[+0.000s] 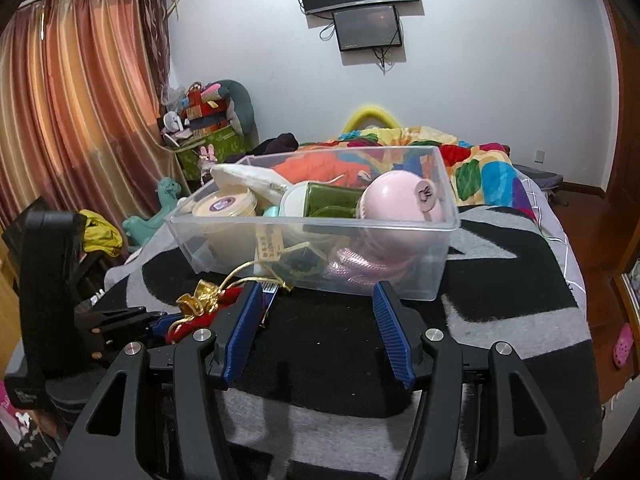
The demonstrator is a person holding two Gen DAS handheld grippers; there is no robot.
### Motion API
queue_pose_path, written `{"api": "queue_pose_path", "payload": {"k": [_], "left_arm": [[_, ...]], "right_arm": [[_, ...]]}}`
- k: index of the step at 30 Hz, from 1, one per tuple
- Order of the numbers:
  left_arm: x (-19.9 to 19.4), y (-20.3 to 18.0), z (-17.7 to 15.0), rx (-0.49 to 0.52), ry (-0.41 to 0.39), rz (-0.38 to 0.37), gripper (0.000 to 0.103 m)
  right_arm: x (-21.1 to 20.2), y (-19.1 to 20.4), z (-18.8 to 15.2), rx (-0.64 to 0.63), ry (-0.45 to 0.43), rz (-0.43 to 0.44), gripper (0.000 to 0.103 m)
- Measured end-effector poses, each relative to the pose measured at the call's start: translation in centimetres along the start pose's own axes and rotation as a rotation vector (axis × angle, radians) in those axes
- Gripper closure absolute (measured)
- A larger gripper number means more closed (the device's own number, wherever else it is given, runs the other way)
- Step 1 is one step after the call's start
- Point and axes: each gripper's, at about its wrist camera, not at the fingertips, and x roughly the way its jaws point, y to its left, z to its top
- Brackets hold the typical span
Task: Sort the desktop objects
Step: 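Lift the red pouch with the left tool while the right tool grasps the blue Max card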
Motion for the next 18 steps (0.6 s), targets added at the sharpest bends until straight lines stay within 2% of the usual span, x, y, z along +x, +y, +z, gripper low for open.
{"api": "queue_pose_path", "payload": {"k": [1, 4, 11, 18], "left_arm": [[-0.1, 0.3, 0.0, -0.008, -0.005, -0.003, 0.079], [-0.9, 1.1, -0.5, -0.031, -0.033, 0.008, 0.083], [-3.9, 2.4, -0.5, -0.059, -0.146, 0.031, 0.083], [-5.6, 3.4, -0.8, -0.080, -0.199, 0.069, 0.083]], "right_arm": [[0.2, 0.2, -0.1, -0.006, 0.006, -0.002, 0.050], [0.6, 0.7, -0.2, -0.027, 0.022, -0.014, 0.050], [2.3, 2.4, 0.0, -0.092, 0.061, -0.025, 0.050], [5.7, 5.4, 0.0, -0.207, 0.151, -0.036, 0.050]]}}
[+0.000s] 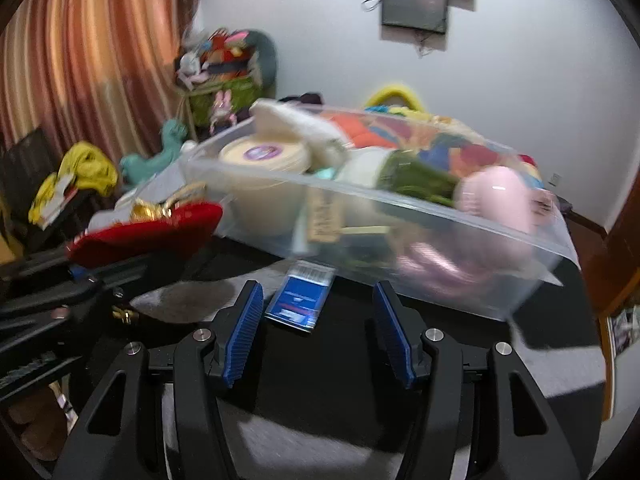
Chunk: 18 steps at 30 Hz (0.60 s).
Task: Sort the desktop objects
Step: 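Lift the red pouch with the left tool while the right tool grasps the blue Max card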
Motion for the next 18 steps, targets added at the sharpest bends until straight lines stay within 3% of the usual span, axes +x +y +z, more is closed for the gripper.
{"api": "queue_pose_path", "payload": {"k": [3, 7, 15, 18], "left_arm": [[0.0, 0.6, -0.1, -0.018, 0.004, -0.011, 0.083], [0.1, 0.9, -0.4, -0.031, 0.012, -0.017, 0.083], [0.5, 0.4, -0.6, -0.019, 0.023, -0.011, 0.083], [0.1, 0.3, -0.4, -0.012, 0.011, -0.009, 0.083]], "right_arm": [[1.5, 0.8, 0.0, -0.028, 0.051, -0.026, 0.050], [1.7, 1.2, -0.4, -0.063, 0.054, -0.021, 0.073], [0.3, -0.2, -0.7, -0.001, 0.009, 0.009, 0.076], [-1.1, -1.2, -0.6, 0.059, -0.031, 0.064, 0.076]]}}
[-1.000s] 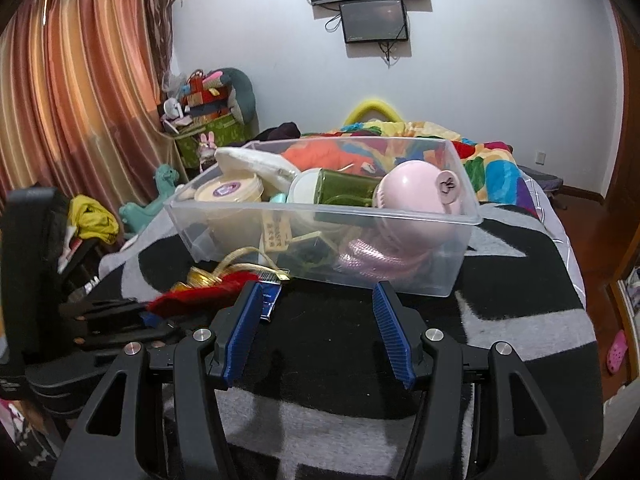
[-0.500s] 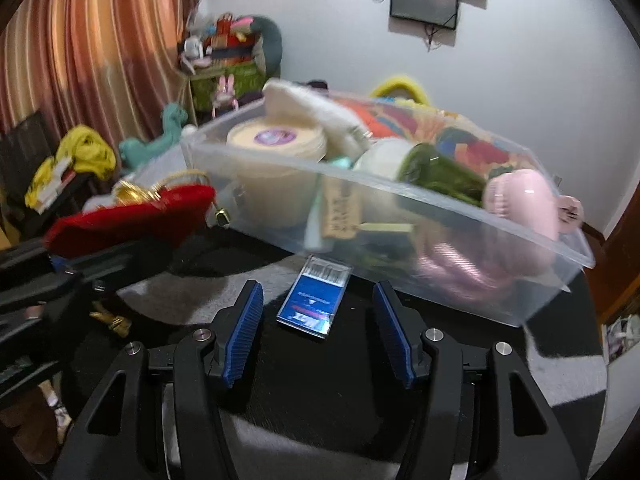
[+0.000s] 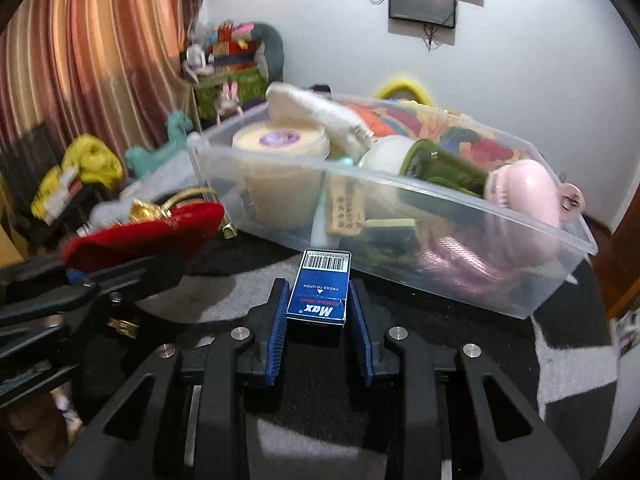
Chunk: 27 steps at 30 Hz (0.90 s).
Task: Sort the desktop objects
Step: 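Lift the red pouch with the left tool while the right tool grasps the blue Max card, then lower the red pouch into the box with the left tool while the right tool drops the card in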
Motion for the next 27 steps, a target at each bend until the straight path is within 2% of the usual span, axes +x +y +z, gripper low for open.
{"api": "queue_pose_path", "payload": {"k": [5, 10, 14, 16, 22, 27], "left_arm": [[-0.7, -0.7, 0.5, 0.014, -0.017, -0.003, 0.083], [-1.4, -2.1, 1.7, 0.066, -0.049, -0.003, 0.083], [-1.6, -3.5, 3.1, 0.108, -0.076, 0.001, 0.083], [-1.5, -4.1, 4.1, 0.118, -0.086, -0.008, 0.083], [-1.4, -5.1, 6.6, 0.136, -0.135, -0.005, 0.083], [-0.7, -5.5, 8.2, 0.139, -0.144, -0.017, 0.083]], "right_arm": [[-3.3, -1.8, 0.3, 0.077, -0.088, 0.062, 0.076], [-5.6, -2.6, 1.1, 0.127, -0.167, 0.084, 0.076], [-7.0, -2.7, 2.2, 0.138, -0.226, 0.069, 0.076], [-6.9, -2.8, 2.8, 0.140, -0.240, 0.039, 0.076], [-6.9, -3.9, 4.3, 0.154, -0.269, 0.025, 0.076], [-6.9, -4.6, 5.3, 0.151, -0.297, -0.004, 0.076]]}}
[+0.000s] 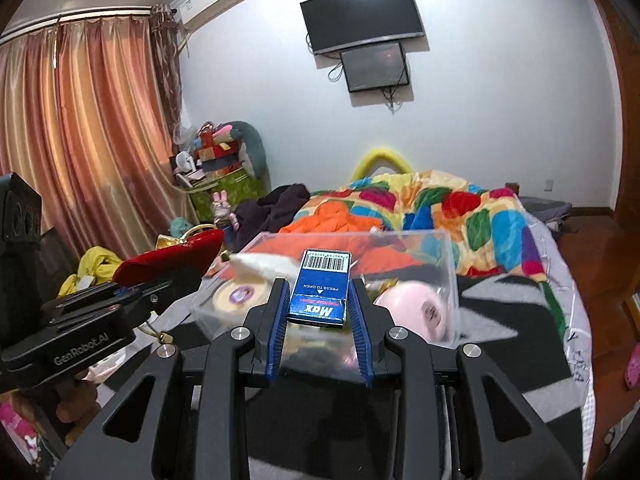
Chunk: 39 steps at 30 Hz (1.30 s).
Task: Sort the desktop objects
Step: 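Lower the red pouch into the box with the left tool while the right tool drops the card in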
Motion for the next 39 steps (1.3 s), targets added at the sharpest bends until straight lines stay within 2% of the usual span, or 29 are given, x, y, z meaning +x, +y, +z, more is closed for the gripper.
{"api": "queue_pose_path", "payload": {"k": [7, 12, 16, 22, 25, 30, 34, 39], "left_arm": [[2.5, 0.0, 0.7, -0.014, 0.022, -0.005, 0.083], [5.4, 0.0, 0.4, -0.014, 0.077, -0.004, 0.083], [7.5, 0.2, -0.4, -0.022, 0.133, -0.008, 0.083], [8.9, 0.5, -1.3, -0.057, 0.180, -0.045, 0.081], [8.9, 0.7, -1.4, -0.073, 0.177, -0.073, 0.074], [8.6, 0.6, -1.3, -0.086, 0.172, -0.087, 0.070], [8.2, 1.1, -1.3, -0.118, 0.163, -0.121, 0.057], [7.6, 1.0, -1.0, -0.132, 0.160, -0.148, 0.049]], "right_arm": [[1.6, -0.3, 0.2, -0.007, 0.004, -0.029, 0.076], [3.2, -0.6, -0.6, -0.010, 0.045, -0.057, 0.076], [3.8, -0.6, -1.4, -0.010, 0.064, -0.047, 0.076], [5.1, -0.9, -1.9, -0.013, 0.094, -0.074, 0.076], [5.4, -0.8, -2.0, -0.022, 0.095, -0.083, 0.075], [5.2, -0.9, -2.0, -0.021, 0.086, -0.095, 0.075], [4.6, -1.3, -1.9, 0.001, 0.078, -0.077, 0.075], [3.7, -1.1, -1.8, -0.007, 0.054, -0.092, 0.074]]}}
